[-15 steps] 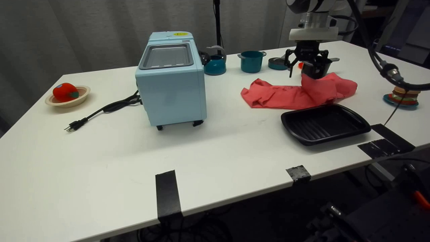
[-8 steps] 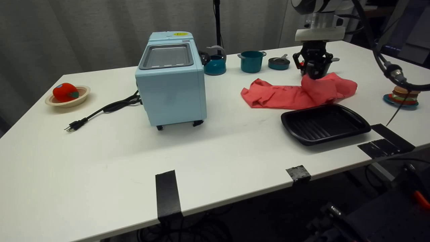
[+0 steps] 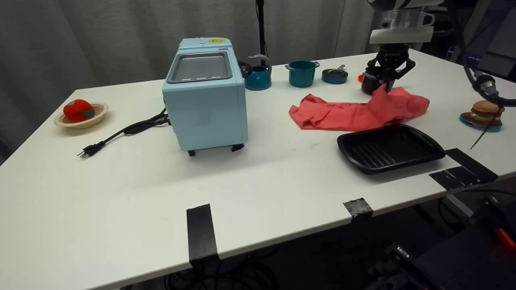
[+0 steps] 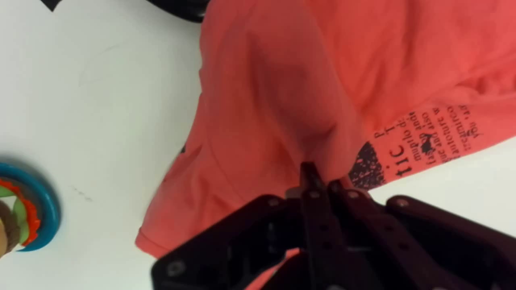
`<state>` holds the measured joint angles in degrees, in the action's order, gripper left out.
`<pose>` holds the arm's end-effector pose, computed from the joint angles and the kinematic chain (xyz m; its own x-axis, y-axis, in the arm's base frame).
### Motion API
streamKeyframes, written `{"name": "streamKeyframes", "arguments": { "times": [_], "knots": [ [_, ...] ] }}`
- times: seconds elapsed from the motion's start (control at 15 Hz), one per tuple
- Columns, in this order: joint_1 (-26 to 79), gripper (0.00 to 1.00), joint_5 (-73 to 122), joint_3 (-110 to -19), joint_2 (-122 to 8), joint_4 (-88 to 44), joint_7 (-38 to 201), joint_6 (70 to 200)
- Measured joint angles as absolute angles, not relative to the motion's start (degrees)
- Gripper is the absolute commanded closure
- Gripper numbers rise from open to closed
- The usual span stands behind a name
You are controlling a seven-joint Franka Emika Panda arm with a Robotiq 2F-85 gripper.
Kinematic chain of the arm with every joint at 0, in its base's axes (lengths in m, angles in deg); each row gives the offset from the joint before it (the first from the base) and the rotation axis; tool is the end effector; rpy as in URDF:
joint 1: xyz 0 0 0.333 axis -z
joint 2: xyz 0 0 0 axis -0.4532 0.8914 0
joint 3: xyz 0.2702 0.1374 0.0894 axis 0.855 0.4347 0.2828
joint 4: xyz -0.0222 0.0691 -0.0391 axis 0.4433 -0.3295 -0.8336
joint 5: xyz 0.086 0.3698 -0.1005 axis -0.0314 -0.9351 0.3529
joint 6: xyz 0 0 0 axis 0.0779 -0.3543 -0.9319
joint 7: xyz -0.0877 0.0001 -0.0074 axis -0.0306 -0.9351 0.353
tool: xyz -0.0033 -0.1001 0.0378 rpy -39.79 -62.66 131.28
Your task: Unfold the orange shirt
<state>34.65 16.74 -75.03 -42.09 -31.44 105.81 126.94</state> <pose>0.6044 -0.2324 0.2490 0.6001 -0.7984 -0.0493 -0.7920 -0.6017 0.1035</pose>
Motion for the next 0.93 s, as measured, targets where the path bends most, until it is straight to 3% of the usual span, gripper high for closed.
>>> {"name": "streamKeyframes", "arguments": {
  "times": [0.27, 0.4, 0.93],
  "knots": [
    [36.0, 0.99, 16.7, -78.0, -45.9, -35.3, 105.9, 129.7],
    [37.3, 0.71, 16.7, -79.2, -47.2, -36.1, 105.9, 129.7],
    [39.4, 0.12, 16.7, -79.5, -48.3, -36.3, 105.9, 129.9]
  ]
}}
